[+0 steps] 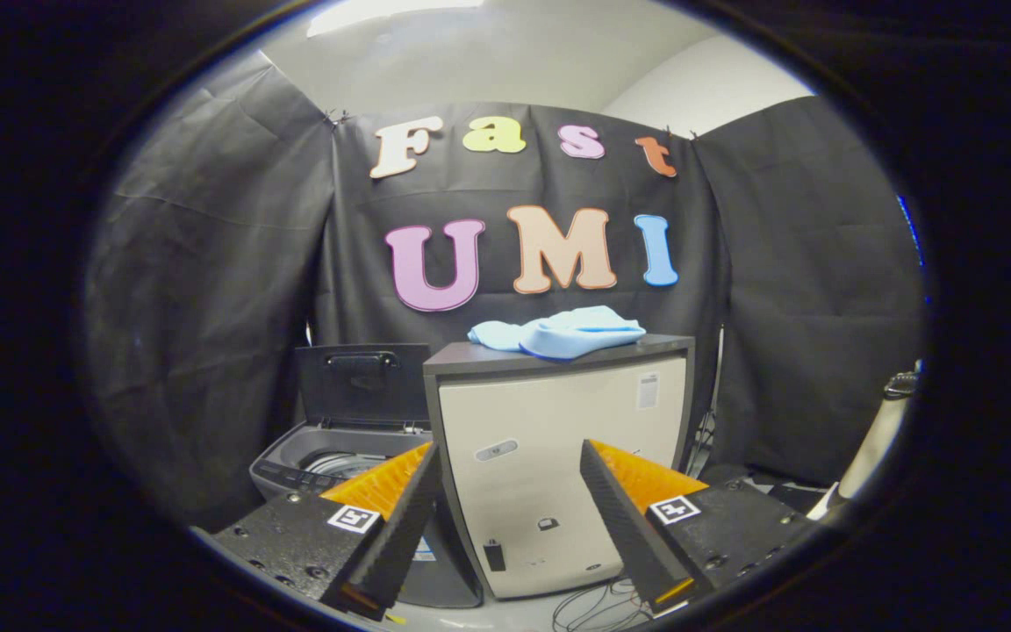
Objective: Put the clothes into the washing machine and then close the washing machine lid.
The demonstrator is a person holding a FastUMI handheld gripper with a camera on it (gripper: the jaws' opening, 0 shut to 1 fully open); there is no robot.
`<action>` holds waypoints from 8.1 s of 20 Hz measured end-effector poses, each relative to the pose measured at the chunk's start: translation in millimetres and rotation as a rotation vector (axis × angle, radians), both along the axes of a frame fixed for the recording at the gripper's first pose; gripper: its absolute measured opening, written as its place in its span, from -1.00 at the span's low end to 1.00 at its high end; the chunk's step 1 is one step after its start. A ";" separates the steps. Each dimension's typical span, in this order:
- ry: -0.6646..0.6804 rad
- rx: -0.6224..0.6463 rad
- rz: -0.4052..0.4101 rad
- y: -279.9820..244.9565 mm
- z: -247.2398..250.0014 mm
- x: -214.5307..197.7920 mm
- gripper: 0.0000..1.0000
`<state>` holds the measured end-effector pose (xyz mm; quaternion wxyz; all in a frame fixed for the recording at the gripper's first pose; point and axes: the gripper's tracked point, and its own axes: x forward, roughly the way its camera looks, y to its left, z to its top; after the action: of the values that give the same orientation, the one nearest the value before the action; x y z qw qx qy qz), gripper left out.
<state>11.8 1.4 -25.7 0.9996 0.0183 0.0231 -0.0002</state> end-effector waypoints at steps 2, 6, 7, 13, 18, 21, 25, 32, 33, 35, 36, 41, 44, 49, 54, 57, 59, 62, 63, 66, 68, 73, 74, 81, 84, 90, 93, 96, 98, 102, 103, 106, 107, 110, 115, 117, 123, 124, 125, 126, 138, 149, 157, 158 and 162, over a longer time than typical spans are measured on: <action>0.005 -0.006 0.000 -0.3 -2.2 2.1 0.92; 0.006 0.005 -0.004 -1.6 1.5 10.3 0.92; 0.001 0.009 -0.003 -1.2 4.8 13.1 0.92; 0.009 -0.037 -0.003 -4.3 22.0 38.6 0.92; -0.006 -0.020 0.002 -6.9 33.2 53.5 0.92; -0.018 -0.026 -0.001 -13.8 54.8 72.4 0.92; -0.035 -0.060 -0.039 -35.8 93.2 121.9 0.91; 0.134 -0.032 0.027 -37.4 102.7 243.7 0.92; 0.170 -0.045 0.015 -45.2 97.8 259.6 0.92; 0.242 -0.054 -0.016 -60.2 85.8 287.2 0.93; 0.272 -0.054 -0.034 -67.5 80.0 299.9 0.93; 0.411 -0.050 -0.054 -80.8 56.4 343.6 0.92; 0.492 -0.005 -0.061 -77.5 39.1 359.6 0.92; 0.606 -0.045 -0.046 -74.6 14.2 366.7 0.93; 0.611 -0.021 -0.038 -71.6 5.9 371.8 0.52; 0.595 -0.005 -0.049 -71.7 9.1 373.9 -0.18; 0.594 0.003 -0.052 -69.2 10.4 370.6 -0.50; 0.572 -0.032 -0.040 -65.9 12.2 366.7 -0.76; 0.552 -0.053 -0.034 -64.2 16.3 364.9 -0.80; 0.519 -0.063 -0.044 -60.2 20.8 358.7 -0.90; 0.481 -0.050 -0.039 -59.4 30.6 357.2 -0.94; 0.411 -0.021 0.020 -52.7 69.0 355.8 -0.95; 0.398 -0.009 0.034 -50.2 77.8 355.2 -0.95; 0.326 0.037 0.193 24.9 119.8 346.0 -0.95; 0.328 0.033 0.269 72.9 118.4 340.9 -0.95; 0.387 0.030 0.405 168.3 76.9 339.3 -0.95; 0.434 0.037 0.470 215.9 42.7 339.7 -0.95; 0.483 0.042 0.494 250.1 6.4 338.7 -0.95; 0.512 0.041 0.484 266.0 -22.0 344.6 -0.95; 0.620 0.031 0.450 277.2 -83.4 345.2 -0.95; 0.641 0.021 0.442 278.4 -98.4 345.4 -0.95; 0.711 0.012 0.415 279.6 -127.2 343.3 -0.95; 0.730 0.018 0.408 280.8 -132.6 343.2 -0.94; 0.780 0.042 0.384 277.4 -150.7 341.7 -0.94; 0.866 0.047 0.358 278.2 -170.4 335.4 -0.94; 0.915 0.043 0.339 274.8 -177.6 330.3 -0.93; 0.936 0.059 0.316 273.8 -176.5 328.9 -0.81; 0.936 0.052 0.311 271.4 -176.6 328.9 -0.74; 0.929 0.049 0.300 269.9 -177.0 329.0 -0.71; 0.916 0.055 0.293 269.1 -173.1 329.3 -0.53; 0.706 0.022 0.251 249.2 -77.7 343.2 0.97; 0.514 0.034 0.280 266.6 32.3 381.4 0.95; 0.256 0.126 0.226 247.1 116.1 460.1 0.93; 0.228 0.130 0.220 245.8 123.6 471.4 0.93; 0.181 0.095 0.182 241.2 117.7 504.1 0.92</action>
<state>515.9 242.6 92.0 0.9873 0.0634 0.1146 0.0900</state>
